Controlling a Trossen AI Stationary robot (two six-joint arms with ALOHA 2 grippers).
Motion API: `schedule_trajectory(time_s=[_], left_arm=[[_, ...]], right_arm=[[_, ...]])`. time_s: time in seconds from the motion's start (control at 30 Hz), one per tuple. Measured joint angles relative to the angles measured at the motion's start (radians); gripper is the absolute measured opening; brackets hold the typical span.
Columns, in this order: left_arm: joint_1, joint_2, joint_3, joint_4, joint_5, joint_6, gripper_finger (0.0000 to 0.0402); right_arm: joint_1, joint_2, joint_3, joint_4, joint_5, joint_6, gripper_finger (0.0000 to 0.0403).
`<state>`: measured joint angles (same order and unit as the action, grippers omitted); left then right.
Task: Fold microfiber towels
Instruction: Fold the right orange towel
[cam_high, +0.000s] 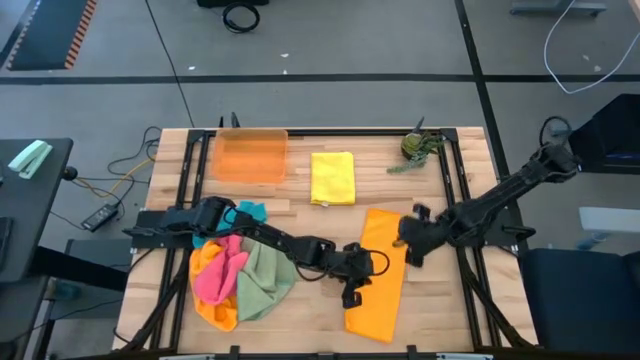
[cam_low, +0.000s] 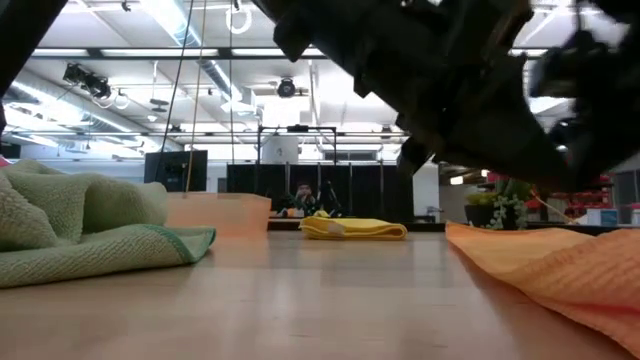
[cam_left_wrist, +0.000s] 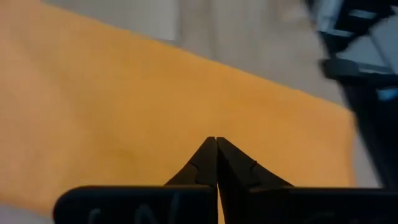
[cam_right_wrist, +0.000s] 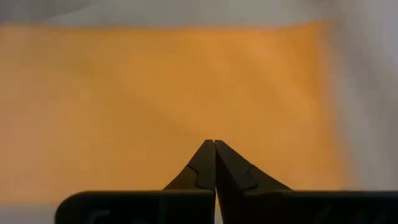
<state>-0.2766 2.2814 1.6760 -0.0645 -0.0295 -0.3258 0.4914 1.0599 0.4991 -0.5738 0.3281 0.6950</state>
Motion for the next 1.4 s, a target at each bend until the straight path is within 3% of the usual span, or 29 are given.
schedule_trajectory(time_s=[0.07,0.17,0.3,0.47,0.67,0.83,1.13,1.3,1.4], left_arm=[[0.019,0.0,0.0,-0.019,-0.03,0.022,0.0011],[0.05,0.008,0.001,-0.022,-0.038,0.051,0.0014],[0.076,0.027,0.001,-0.042,-0.023,0.076,0.0006],[0.088,0.056,0.001,-0.061,-0.013,0.075,0.0014],[0.082,0.065,0.003,-0.093,-0.013,0.026,0.0007],[0.053,0.065,0.003,-0.094,0.017,-0.045,0.0016],[-0.01,0.064,0.001,-0.075,0.026,-0.108,0.0018],[-0.014,0.031,-0.003,-0.097,-0.034,-0.096,0.0019],[-0.012,-0.006,-0.002,-0.09,-0.049,-0.057,0.0007]], right_arm=[[0.104,0.017,-0.04,0.115,-0.019,0.079,0.0005],[0.279,0.084,-0.136,0.382,0.109,0.21,0.0005],[0.42,0.218,-0.175,0.654,0.234,0.305,0.0005],[0.46,0.385,-0.099,0.682,0.247,0.332,0.0005],[0.46,0.492,-0.057,0.677,0.151,0.365,0.0005],[0.491,0.446,-0.054,0.561,0.098,0.41,0.0005],[0.451,0.207,-0.061,0.241,0.099,0.315,0.0005],[0.463,0.087,-0.061,0.262,0.1,0.232,0.0005],[0.528,0.051,-0.061,0.317,0.087,0.21,0.0005]])
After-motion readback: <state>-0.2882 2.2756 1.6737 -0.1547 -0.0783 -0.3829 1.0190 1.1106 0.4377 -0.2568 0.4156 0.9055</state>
